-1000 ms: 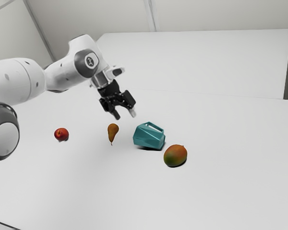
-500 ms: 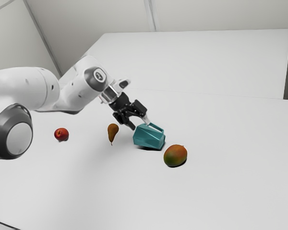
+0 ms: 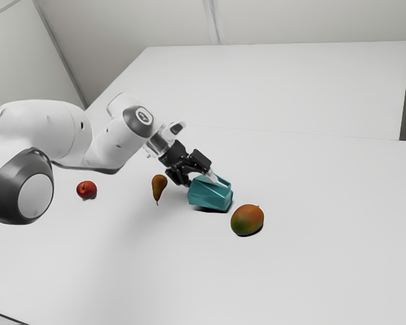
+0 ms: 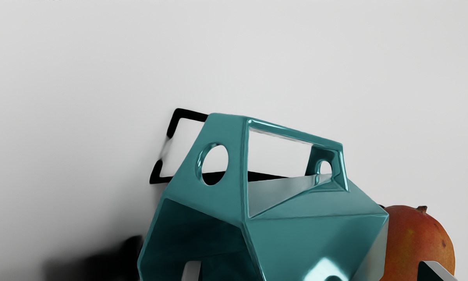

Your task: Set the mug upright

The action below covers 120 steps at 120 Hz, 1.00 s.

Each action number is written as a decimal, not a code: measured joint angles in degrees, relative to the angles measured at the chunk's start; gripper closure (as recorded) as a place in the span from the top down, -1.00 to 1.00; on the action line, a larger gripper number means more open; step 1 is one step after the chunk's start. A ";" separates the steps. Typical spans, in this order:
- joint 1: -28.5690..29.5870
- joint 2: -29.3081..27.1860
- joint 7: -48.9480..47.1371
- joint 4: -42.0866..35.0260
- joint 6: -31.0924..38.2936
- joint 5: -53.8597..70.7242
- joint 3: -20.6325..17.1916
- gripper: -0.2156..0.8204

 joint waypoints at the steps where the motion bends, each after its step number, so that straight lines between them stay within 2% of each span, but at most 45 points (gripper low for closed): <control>1: 0.01 0.00 0.07 -0.01 0.00 -0.11 0.00 0.58; 109: 1.37 -0.47 7.21 -4.23 -2.40 -10.81 1.22 0.58; 120: 1.38 -0.47 7.69 -4.27 -2.47 -11.10 1.23 0.52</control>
